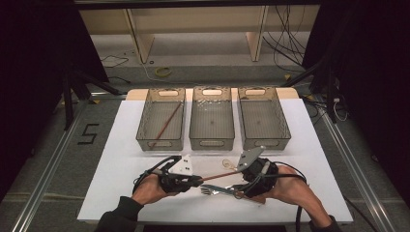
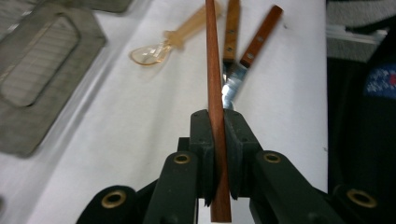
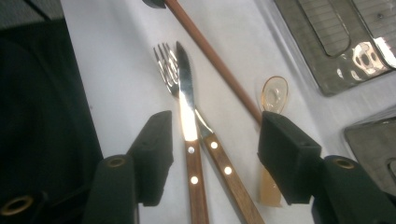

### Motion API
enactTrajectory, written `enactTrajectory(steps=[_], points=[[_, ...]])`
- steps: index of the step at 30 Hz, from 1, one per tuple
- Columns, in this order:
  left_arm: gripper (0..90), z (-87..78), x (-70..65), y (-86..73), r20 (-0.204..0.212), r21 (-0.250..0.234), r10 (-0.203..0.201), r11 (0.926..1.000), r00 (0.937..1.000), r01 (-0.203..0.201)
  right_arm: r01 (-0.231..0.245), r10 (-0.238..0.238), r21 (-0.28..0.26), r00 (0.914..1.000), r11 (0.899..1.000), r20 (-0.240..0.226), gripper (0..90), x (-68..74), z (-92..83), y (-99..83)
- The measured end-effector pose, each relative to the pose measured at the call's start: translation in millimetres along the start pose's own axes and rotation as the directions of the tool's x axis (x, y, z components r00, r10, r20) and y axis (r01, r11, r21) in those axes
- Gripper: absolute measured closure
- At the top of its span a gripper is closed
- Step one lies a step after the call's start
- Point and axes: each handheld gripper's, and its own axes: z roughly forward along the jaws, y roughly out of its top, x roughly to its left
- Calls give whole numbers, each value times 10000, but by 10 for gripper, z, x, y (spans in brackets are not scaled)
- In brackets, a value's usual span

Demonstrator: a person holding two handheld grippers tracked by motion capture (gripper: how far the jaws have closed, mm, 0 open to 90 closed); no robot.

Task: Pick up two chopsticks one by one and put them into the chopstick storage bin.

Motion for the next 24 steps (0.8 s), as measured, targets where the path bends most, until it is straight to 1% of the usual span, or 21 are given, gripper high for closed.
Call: enactTrajectory(steps=[1,2,3,4,5,6,7,8,9,10,11,12,13,14,16,18,19,21,24], points=[[826,-12,10,-4,-139,-106,-201,9997,9997,200,-128,128,-53,9999,9999,-29,432,-11,-4,-9],[826,-30,25,-7,-264,-136,-285,9995,9992,282,-249,248,-148,9996,9996,-95,423,-22,-4,-20],[826,-42,31,-7,-404,-215,-465,9987,9981,457,-307,301,-236,9993,9993,-235,419,-36,-5,-32],[826,-56,44,-6,-538,-234,-598,9980,9968,586,-450,440,-275,9984,9986,-365,416,-47,-9,-44],[826,-71,58,-6,-705,-277,-699,9973,9951,681,-512,495,-447,9980,9977,-398,413,-68,-7,-59],[826,-90,73,-7,-873,-379,-892,9956,9922,862,-685,662,-523,9968,9963,-445,407,-80,-10,-71],[826,-106,90,-12,-1020,-522,-1084,9933,9889,1035,-743,714,-571,9961,9956,-514,399,-95,-10,-85],[826,-122,108,-18,-1148,-614,-1234,9912,9857,1170,-828,799,-623,9957,9946,-478,391,-104,-9,-99],[826,-142,125,-24,-1287,-638,-1346,9898,9825,1272,-1035,1009,-576,9938,9930,-462,384,-111,-10,-112],[826,-156,141,-31,-1394,-775,-1517,9868,9785,1419,-1237,1212,-554,9916,9908,-455,376,-119,-5,-126],[826,-175,160,-35,-1428,-833,-1627,9849,9763,1520,-1351,1328,-586,9903,9891,-410,376,-136,9,-144],[826,-189,172,-39,-1501,-935,-1772,9819,9727,1644,-1517,1499,-532,9880,9870,-367,372,-151,26,-164],[826,-205,184,-41,-1606,-1004,-1897,9794,9686,1752,-1556,1541,-438,9874,9868,-361,369,-167,44,-185],[826,-225,201,-44,-1725,-1049,-1972,9779,9651,1811,-1699,1687,-381,9851,9847,-319,370,-171,60,-203],[826,-269,235,-51,-1995,-1194,-2123,9742,9566,1913,-1844,1833,-331,9824,9823,-348,369,-184,86,-237],[826,-314,279,-61,-2141,-1287,-2221,9717,9512,1979,-1982,1972,-277,9797,9798,-349,361,-192,105,-262],[826,-337,304,-67,-2223,-1371,-2342,9686,9465,2074,-1976,1967,-299,9800,9798,-306,359,-199,116,-277],[826,-382,354,-77,-2385,-1479,-2467,9652,9393,2159,-2142,2135,-241,9766,9765,-267,352,-218,129,-303],[826,-449,434,-94,-2662,-1675,-2723,9577,9247,2338,-2338,2335,-204,9722,9721,-175,343,-262,153,-342]])
